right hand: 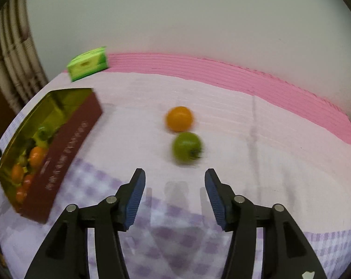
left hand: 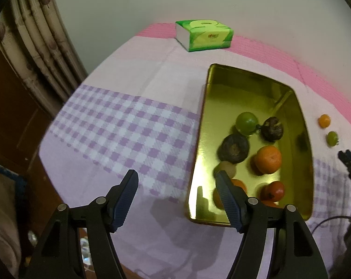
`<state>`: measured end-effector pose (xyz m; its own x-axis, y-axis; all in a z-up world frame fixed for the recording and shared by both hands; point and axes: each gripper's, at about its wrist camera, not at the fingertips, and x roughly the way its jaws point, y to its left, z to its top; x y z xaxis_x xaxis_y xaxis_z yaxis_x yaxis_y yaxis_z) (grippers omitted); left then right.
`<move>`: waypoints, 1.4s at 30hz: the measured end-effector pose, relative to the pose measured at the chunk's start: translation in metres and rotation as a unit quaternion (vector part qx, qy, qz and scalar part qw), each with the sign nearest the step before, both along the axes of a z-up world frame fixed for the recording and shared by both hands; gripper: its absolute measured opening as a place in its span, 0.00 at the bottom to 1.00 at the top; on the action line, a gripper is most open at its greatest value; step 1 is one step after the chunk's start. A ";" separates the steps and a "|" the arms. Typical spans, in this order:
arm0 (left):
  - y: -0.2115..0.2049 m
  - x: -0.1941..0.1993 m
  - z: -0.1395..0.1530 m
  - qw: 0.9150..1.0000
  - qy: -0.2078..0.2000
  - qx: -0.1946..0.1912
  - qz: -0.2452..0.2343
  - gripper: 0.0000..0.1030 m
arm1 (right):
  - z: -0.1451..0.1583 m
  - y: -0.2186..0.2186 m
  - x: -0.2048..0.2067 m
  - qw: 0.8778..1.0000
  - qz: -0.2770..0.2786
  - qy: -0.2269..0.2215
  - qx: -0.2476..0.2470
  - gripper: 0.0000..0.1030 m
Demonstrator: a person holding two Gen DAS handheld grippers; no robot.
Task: Organize fruits
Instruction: 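Grasp the remaining green tomato with the right gripper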
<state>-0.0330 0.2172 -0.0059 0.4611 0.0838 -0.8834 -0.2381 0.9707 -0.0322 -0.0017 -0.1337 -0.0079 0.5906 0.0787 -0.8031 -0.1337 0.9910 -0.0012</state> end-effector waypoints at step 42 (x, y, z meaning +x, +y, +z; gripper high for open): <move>-0.229 0.113 0.014 0.977 -0.021 -0.011 -0.210 0.72 | -0.026 -0.113 0.007 0.996 -0.086 -0.003 -0.009 0.33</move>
